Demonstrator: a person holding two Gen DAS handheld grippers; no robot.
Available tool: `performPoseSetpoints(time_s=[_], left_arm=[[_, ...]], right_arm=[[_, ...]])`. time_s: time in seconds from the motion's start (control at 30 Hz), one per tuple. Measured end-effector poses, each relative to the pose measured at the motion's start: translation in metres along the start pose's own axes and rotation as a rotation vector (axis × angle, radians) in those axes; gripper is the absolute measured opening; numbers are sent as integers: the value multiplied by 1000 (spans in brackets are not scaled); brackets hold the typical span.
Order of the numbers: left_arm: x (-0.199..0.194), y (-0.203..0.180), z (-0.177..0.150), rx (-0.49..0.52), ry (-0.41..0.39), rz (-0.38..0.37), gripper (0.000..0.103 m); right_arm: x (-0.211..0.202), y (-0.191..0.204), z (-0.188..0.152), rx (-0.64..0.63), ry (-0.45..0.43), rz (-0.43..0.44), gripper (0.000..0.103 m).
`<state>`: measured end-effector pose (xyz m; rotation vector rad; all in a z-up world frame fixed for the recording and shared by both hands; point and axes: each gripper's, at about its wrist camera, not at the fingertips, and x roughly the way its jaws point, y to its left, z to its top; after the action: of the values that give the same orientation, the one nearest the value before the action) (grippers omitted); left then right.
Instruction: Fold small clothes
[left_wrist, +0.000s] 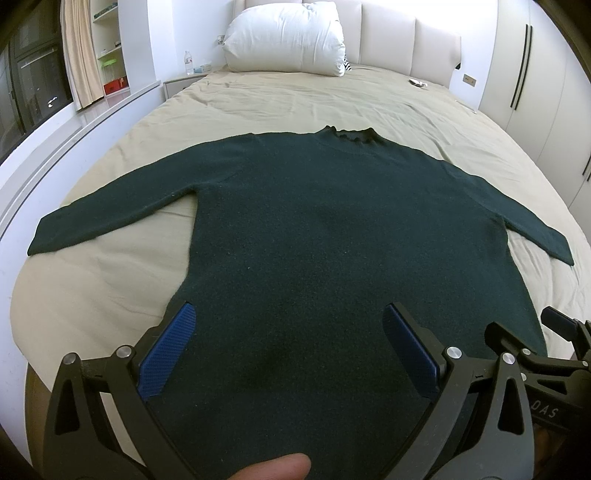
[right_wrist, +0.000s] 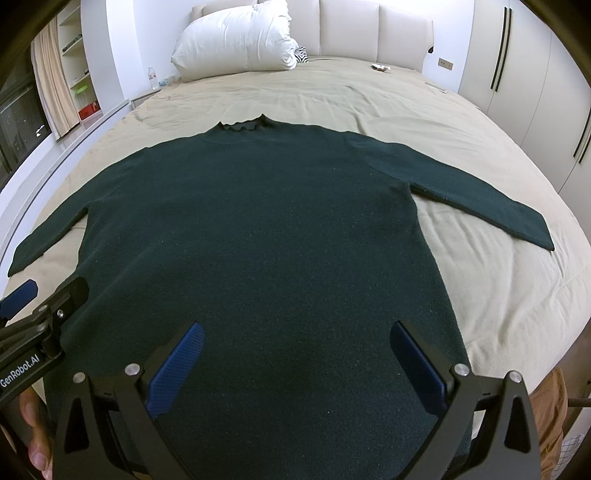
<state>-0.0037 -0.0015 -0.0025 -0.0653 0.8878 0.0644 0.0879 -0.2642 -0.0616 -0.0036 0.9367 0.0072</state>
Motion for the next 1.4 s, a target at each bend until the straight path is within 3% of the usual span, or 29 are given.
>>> performPoseSetpoints(time_s=[1.4], left_arm=[[3,4,-2,1,8,-5,103]], right_arm=[[-1,0,0,2,1,2,103]])
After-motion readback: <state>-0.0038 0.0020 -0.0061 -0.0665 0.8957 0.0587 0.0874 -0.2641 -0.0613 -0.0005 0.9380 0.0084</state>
